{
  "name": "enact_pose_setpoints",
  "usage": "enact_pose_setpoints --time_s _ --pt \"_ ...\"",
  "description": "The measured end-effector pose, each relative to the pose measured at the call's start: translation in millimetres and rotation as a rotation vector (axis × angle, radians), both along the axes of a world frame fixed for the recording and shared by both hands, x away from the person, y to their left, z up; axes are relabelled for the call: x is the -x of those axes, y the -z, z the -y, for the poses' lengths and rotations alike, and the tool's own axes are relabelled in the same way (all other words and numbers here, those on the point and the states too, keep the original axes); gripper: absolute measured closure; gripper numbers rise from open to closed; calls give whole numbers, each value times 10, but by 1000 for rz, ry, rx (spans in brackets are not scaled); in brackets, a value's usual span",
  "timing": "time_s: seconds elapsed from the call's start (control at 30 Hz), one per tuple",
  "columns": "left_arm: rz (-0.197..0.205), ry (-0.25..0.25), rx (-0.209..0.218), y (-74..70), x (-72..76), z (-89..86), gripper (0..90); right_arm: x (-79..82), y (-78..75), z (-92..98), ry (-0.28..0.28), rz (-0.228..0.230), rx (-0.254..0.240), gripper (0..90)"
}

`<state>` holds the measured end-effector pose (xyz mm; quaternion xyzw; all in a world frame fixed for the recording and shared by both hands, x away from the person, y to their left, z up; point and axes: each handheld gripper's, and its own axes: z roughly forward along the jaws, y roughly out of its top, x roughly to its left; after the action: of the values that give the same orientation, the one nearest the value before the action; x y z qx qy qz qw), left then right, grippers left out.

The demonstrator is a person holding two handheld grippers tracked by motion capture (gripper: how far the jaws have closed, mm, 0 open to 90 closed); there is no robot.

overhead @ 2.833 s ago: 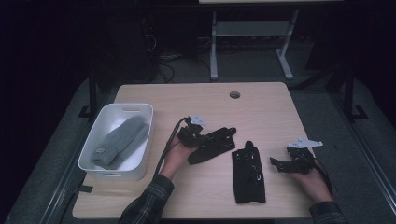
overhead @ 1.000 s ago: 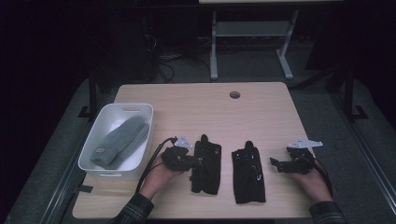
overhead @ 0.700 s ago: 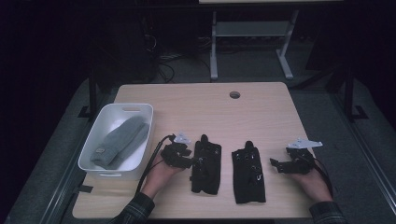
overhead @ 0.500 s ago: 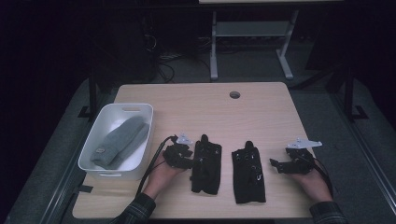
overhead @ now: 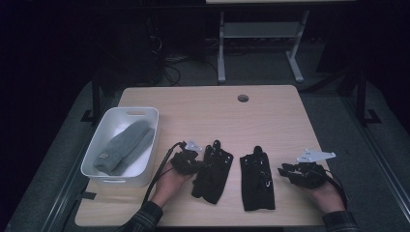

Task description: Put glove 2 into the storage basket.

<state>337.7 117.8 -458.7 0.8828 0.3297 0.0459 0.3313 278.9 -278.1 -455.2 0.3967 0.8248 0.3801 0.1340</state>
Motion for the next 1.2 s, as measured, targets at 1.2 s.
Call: enact_pose_setpoints --time_s 1.2 --pt "-66 -57 233 -157 -58 -207 873 -129 101 -741 -210 -87 37 900"
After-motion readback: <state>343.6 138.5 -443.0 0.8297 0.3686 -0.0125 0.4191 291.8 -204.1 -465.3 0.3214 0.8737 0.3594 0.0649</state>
